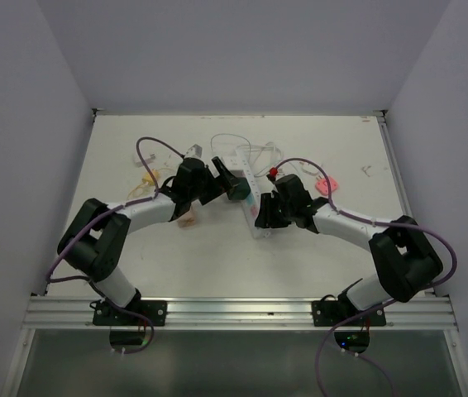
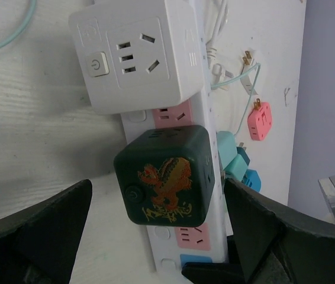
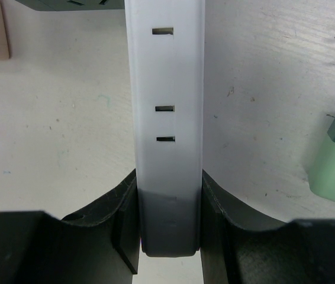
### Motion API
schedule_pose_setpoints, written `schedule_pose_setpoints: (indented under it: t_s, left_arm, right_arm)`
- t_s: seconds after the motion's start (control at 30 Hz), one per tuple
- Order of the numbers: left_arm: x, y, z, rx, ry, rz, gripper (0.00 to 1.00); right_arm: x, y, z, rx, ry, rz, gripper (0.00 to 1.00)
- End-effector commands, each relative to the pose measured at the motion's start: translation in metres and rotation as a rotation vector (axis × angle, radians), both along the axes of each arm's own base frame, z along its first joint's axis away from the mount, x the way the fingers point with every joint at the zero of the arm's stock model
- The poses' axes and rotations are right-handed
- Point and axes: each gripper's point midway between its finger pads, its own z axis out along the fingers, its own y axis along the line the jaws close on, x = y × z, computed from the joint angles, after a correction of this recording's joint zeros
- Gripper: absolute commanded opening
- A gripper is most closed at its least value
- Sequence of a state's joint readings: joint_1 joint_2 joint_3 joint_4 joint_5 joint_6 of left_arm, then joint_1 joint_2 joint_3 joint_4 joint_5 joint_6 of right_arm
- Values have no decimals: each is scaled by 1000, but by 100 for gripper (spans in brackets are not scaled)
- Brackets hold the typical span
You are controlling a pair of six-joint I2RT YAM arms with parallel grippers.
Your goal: Pull the plug off the socket
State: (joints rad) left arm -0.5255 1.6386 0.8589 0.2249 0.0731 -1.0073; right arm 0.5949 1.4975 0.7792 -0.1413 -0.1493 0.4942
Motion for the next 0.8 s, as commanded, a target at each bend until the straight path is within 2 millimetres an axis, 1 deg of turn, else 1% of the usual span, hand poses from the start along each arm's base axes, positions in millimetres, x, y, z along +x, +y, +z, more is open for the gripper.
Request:
schedule_pose_setpoints:
  t_s: [0.0, 0.03, 0.1, 0.2, 0.3, 0.33, 0.4, 0.43, 0.47, 0.5, 0.53, 0.57, 0.6, 0.63, 0.67, 0.7, 0.73, 0.77]
  left_arm:
    - [20, -16, 22, -76, -60, 10, 96]
    - [20, -17, 15, -73, -45, 8, 94]
    - [20, -21, 14, -91, -42, 0, 92]
    - [17, -25, 5, -99, -22, -8, 87]
    - [14, -28, 2, -122, -18, -20, 80]
    - [14, -29, 4, -133, -23, -21, 76]
    - [12, -30, 4, -140, -24, -31, 72]
    - [10, -30, 4, -142, -24, -37, 67]
    - [8, -30, 2, -141, -20, -38, 63]
    - [7, -30, 2, -143, -19, -42, 59]
    - [6, -30, 4, -147, -24, -47, 52]
    - [4, -29, 0, -145, -17, -47, 49]
    - [2, -28, -1, -144, -15, -50, 47]
    - [-1, -28, -1, -149, -17, -57, 40]
    - [-4, -27, -5, -146, -9, -58, 38]
    - [-6, -26, -6, -145, -7, -63, 35]
    - [-8, -26, -5, -151, -10, -67, 33]
    - [-12, -24, -9, -147, -2, -69, 31]
  right_arm:
    - [-30, -19, -22, -86, 95, 31, 0]
    - [-31, -18, -21, -78, 99, 32, 0]
    - [-31, -15, -21, -67, 102, 35, 0]
    - [-31, -12, -18, -49, 101, 35, 0]
    - [-30, -11, -16, -40, 95, 33, 0]
    - [-30, -11, -17, -40, 96, 31, 0]
    - [-31, -9, -17, -29, 97, 37, 5]
    - [-31, -8, -17, -24, 96, 39, 7]
    - [-30, -7, -17, -20, 99, 38, 15]
    - [-30, -5, -18, -16, 104, 42, 20]
    - [-29, -3, -17, -10, 103, 44, 26]
    - [-28, -1, -16, -3, 105, 45, 30]
    - [-28, 1, -16, 6, 108, 48, 41]
    - [-25, 3, -14, 13, 102, 45, 47]
    - [-23, 5, -12, 20, 99, 41, 51]
    - [-22, 6, -11, 27, 103, 30, 61]
    - [-18, 9, -9, 37, 96, 25, 65]
    - [-16, 11, -8, 44, 91, 23, 69]
